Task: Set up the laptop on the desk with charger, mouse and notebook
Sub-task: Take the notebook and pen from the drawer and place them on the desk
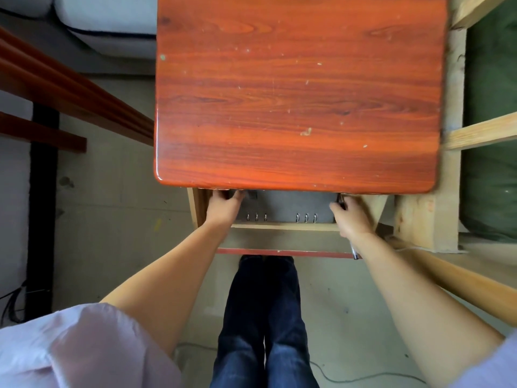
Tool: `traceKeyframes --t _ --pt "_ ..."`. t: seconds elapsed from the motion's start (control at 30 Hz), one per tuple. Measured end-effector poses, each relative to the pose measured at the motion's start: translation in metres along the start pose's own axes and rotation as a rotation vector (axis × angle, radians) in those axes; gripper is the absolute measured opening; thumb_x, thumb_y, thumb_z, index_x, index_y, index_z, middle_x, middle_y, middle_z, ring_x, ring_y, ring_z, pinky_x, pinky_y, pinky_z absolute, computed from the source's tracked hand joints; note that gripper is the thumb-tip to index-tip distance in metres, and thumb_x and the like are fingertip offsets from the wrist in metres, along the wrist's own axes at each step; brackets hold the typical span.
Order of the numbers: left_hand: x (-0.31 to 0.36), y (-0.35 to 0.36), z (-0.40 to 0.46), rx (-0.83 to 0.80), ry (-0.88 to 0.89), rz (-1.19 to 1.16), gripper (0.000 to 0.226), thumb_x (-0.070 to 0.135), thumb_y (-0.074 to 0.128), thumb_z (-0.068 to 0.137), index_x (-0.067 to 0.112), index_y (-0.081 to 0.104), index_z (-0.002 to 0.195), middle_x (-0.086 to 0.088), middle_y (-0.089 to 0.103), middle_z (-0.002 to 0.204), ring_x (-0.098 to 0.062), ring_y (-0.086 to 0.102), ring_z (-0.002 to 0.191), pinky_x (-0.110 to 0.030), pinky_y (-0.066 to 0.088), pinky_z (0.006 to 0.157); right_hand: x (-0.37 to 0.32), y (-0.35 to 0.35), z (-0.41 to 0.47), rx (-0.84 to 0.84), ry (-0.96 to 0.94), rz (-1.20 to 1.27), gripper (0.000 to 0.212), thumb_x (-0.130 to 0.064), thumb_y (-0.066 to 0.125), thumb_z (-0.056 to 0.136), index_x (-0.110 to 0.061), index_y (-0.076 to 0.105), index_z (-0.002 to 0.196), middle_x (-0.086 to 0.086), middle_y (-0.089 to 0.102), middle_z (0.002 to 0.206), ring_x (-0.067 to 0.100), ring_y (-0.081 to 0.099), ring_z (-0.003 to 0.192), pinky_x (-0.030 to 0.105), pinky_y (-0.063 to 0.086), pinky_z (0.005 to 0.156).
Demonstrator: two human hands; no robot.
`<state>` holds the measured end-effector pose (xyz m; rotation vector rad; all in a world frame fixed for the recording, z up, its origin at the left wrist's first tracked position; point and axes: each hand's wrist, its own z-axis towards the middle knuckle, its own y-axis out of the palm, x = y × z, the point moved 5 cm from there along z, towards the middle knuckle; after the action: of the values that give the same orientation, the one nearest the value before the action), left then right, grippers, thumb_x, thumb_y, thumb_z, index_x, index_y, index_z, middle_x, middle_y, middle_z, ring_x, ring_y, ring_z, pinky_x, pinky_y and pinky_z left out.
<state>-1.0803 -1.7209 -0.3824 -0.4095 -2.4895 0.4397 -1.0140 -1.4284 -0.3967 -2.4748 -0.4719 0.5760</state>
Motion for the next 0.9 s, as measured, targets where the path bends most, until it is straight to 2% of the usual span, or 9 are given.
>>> traceKeyframes --t 0.13,0.2,0.3,0.47,0.53,0.67,0.77,0.83,0.9 --pt "0.005 -0.007 -0.008 -0.125 -0.035 -0.115 0.039 0.053 0.060 0.081 0.018 0.060 0.099 -0.004 0.064 0.105 -0.025 0.061 0.104 -0.033 0.047 0.086 0.000 -0.014 -0.016 -0.106 0.012 0.235 0.036 -0.064 0.049 0.077 -0.033 0.054 0.095 -0.012 0.036 0.051 0.010 0.034 0.041 0.016 0.025 0.031" --pt "0.011 -0.008 -0.021 -0.235 -0.077 -0.246 0.035 0.048 0.066 0.078 0.017 0.065 0.093 -0.005 0.071 0.101 -0.022 0.070 0.090 -0.034 0.057 0.078 0.001 -0.020 -0.028 -0.165 0.026 0.308 0.035 -0.062 0.052 0.078 -0.027 0.057 0.079 -0.014 0.022 0.039 0.007 0.022 0.034 0.016 0.018 0.031" --pt "0.010 -0.011 -0.049 -0.379 -0.123 -0.373 0.022 0.036 0.069 0.080 0.016 0.066 0.089 -0.004 0.077 0.084 -0.019 0.073 0.072 -0.028 0.059 0.054 0.006 -0.027 -0.060 -0.233 0.028 0.408 0.031 -0.052 0.055 0.084 -0.023 0.054 0.074 -0.012 0.018 0.048 0.008 0.015 0.035 0.017 0.014 0.034" --pt "-0.003 -0.028 -0.093 -0.574 -0.119 -0.390 0.013 0.023 0.058 0.089 0.016 0.065 0.098 -0.001 0.077 0.086 -0.016 0.073 0.077 -0.030 0.060 0.060 0.032 -0.017 -0.122 -0.429 0.090 0.480 0.023 -0.036 0.053 0.091 -0.014 0.052 0.095 -0.001 0.031 0.064 0.003 0.019 0.034 0.013 0.011 0.033" --pt "-0.012 -0.037 -0.109 -0.645 -0.137 -0.355 0.018 0.023 0.058 0.088 0.014 0.064 0.102 -0.003 0.077 0.090 -0.017 0.072 0.080 -0.032 0.061 0.067 0.047 -0.012 -0.140 -0.495 0.127 0.442 0.025 -0.038 0.054 0.090 -0.012 0.053 0.090 -0.001 0.034 0.063 0.005 0.019 0.035 0.014 0.012 0.033" --pt "-0.034 -0.060 -0.132 -0.787 -0.140 -0.222 0.063 0.038 0.084 0.060 0.007 0.064 0.110 -0.013 0.072 0.107 -0.027 0.069 0.093 -0.037 0.059 0.080 0.079 -0.002 -0.154 -0.437 0.266 0.377 0.027 -0.036 0.056 0.089 -0.015 0.045 0.076 -0.008 0.024 0.044 0.007 0.020 0.033 0.019 0.014 0.034" --pt "-0.040 -0.077 -0.138 -0.831 -0.074 -0.075 0.048 0.036 0.083 0.064 0.011 0.068 0.102 -0.011 0.074 0.103 -0.023 0.070 0.089 -0.029 0.059 0.072 0.091 0.007 -0.147 -0.281 0.338 0.621 0.028 -0.018 0.045 0.096 0.000 0.056 0.113 -0.001 0.037 0.048 0.015 0.038 0.044 0.029 0.039 0.051" --pt "-0.040 -0.081 -0.134 -0.768 0.099 0.272 0.019 0.029 0.075 0.075 0.020 0.070 0.090 0.002 0.076 0.089 -0.010 0.069 0.080 -0.020 0.054 0.069 0.081 0.015 -0.141 -0.258 0.337 0.777 0.037 -0.006 0.033 0.097 -0.005 0.043 0.133 0.017 0.064 0.087 0.027 0.061 0.081 0.038 0.046 0.086" --pt "-0.044 -0.072 -0.129 -0.642 0.267 0.706 0.009 0.030 0.069 0.077 0.023 0.064 0.079 0.002 0.070 0.077 -0.011 0.061 0.070 -0.022 0.043 0.062 0.067 0.022 -0.131 -0.227 0.372 0.964 0.046 0.002 0.026 0.096 -0.007 0.027 0.142 0.025 0.050 0.131 0.034 0.053 0.116 0.044 0.040 0.102"
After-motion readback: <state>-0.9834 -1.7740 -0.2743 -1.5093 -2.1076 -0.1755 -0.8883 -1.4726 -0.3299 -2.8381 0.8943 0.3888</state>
